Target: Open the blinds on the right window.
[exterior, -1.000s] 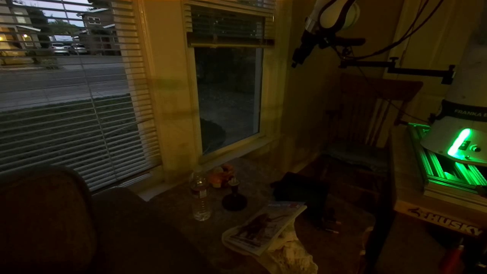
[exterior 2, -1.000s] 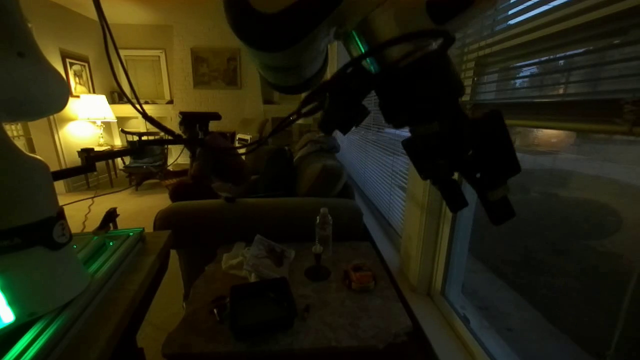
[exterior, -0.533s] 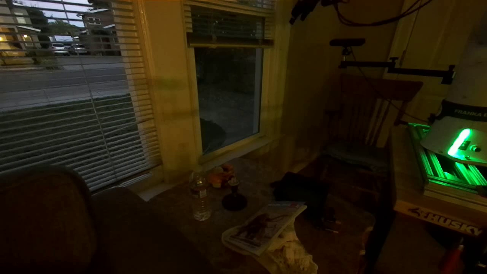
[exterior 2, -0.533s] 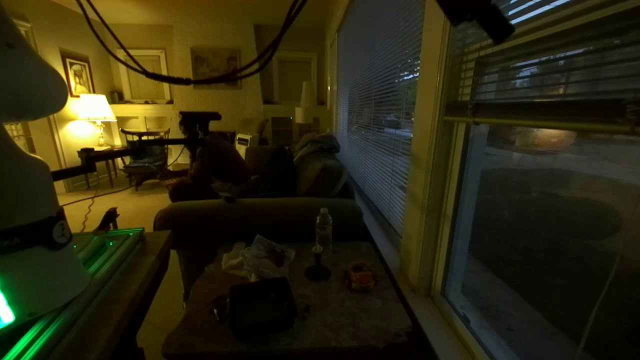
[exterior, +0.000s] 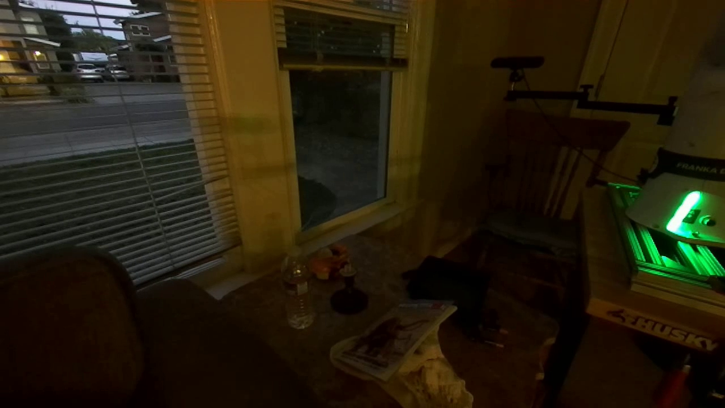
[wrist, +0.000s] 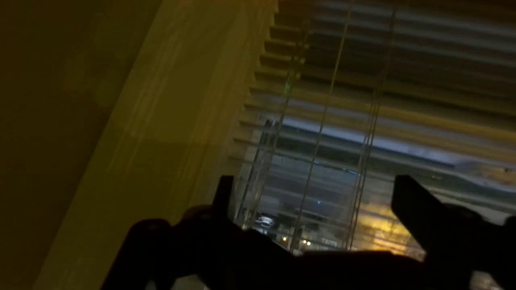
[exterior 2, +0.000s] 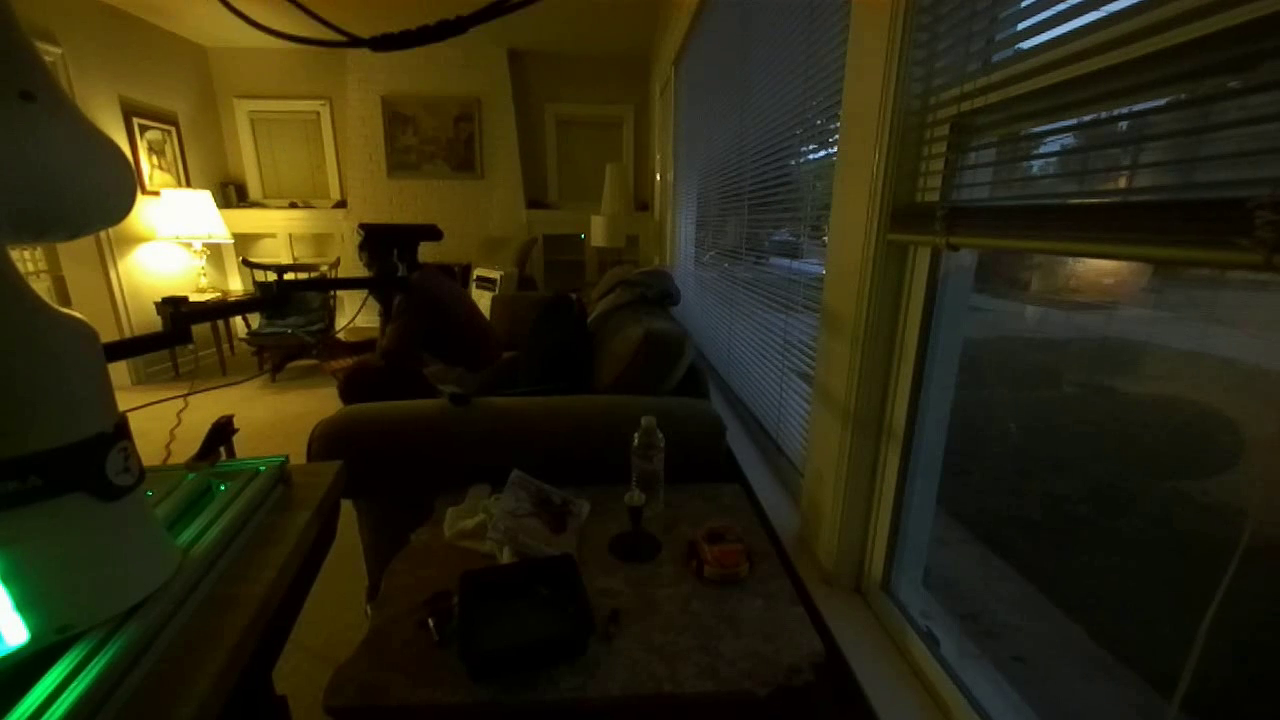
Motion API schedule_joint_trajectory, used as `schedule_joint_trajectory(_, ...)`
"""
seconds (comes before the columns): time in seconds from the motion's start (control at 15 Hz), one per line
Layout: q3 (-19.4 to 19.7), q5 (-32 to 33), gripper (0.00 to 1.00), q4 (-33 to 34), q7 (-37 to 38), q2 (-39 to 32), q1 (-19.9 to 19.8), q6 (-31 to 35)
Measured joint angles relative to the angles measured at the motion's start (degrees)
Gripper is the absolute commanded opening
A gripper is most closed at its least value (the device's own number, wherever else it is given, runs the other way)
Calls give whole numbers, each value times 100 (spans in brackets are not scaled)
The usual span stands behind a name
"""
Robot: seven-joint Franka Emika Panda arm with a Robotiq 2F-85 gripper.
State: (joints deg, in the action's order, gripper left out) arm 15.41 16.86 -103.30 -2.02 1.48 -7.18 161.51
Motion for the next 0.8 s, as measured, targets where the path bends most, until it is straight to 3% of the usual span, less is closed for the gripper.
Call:
schedule_joint_trajectory(0.4,-106,-485,100,1547,0,-1024,-145,2)
schedule_joint_trajectory(0.8,-265,-912,100,2516,-2,-1803,-343,-3)
